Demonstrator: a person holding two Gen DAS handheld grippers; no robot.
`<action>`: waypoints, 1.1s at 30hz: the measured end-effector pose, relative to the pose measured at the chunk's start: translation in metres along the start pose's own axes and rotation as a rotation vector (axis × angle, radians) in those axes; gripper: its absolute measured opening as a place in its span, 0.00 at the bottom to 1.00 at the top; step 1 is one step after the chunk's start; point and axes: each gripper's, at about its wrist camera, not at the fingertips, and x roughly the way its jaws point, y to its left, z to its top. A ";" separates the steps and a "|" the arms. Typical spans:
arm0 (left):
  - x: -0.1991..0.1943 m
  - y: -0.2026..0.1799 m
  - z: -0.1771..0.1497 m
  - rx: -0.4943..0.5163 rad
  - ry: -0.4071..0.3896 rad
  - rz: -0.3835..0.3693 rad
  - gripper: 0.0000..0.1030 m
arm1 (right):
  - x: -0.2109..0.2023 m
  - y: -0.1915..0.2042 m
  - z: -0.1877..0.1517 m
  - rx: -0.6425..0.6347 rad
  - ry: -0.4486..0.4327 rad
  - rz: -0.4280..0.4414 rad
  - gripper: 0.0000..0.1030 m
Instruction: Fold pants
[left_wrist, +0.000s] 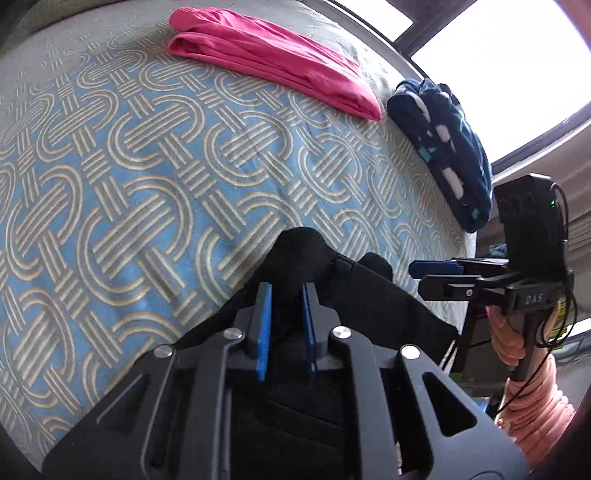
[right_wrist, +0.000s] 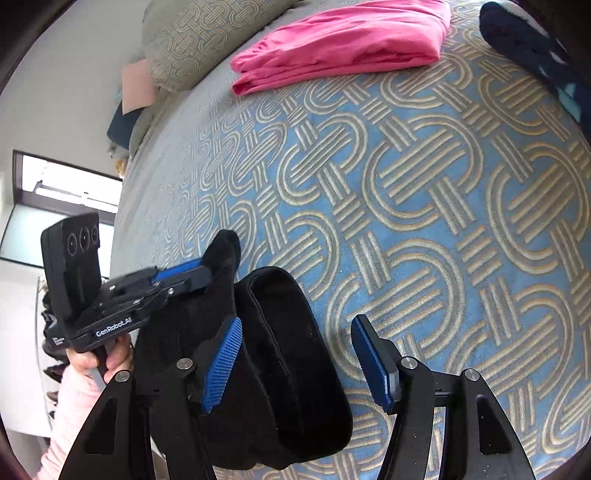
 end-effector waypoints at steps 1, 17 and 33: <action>-0.010 -0.002 -0.005 0.000 -0.022 -0.012 0.15 | -0.002 0.000 -0.001 0.005 -0.004 0.002 0.61; -0.109 -0.122 -0.158 0.404 -0.138 0.098 0.15 | -0.006 0.030 0.001 -0.072 0.039 -0.002 0.61; -0.110 -0.150 -0.184 0.438 -0.164 0.120 0.15 | 0.054 0.091 0.011 -0.178 0.107 -0.051 0.04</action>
